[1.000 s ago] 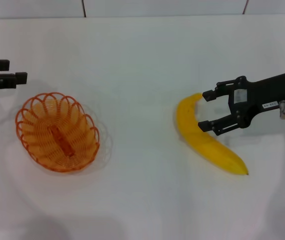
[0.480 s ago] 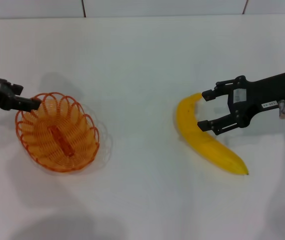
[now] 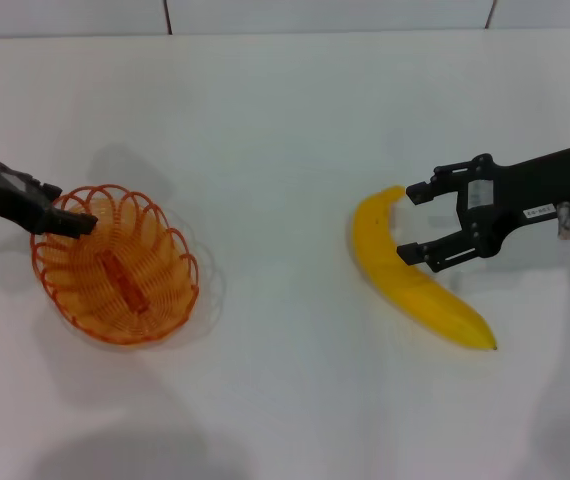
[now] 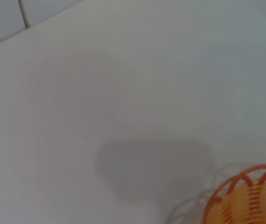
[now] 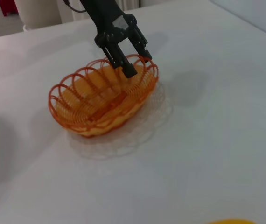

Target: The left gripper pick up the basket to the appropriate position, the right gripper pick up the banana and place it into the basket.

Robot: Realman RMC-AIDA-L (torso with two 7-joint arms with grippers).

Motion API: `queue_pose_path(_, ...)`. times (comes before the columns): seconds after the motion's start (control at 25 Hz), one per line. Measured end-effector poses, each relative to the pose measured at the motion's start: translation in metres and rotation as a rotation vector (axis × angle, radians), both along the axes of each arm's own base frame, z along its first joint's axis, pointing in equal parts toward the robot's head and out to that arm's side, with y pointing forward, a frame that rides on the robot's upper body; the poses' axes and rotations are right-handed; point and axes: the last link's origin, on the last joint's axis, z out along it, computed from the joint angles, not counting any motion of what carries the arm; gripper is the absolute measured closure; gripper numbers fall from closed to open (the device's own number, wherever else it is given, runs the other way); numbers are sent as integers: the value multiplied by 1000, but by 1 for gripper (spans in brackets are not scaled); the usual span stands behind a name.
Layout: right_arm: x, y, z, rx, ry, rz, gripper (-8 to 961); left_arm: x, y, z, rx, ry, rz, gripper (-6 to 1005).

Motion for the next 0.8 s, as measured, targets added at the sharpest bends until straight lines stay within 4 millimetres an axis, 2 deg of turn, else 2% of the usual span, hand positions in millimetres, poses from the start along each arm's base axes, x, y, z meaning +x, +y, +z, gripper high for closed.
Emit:
queue_pose_path(0.4,2,1,-3,-2,-12,-6,76,0,5,-4,14,16,-11,296)
queue_pose_path(0.8,0,2,-3,-3,-11,-10,76,1,4,-9,3,17,-22,411)
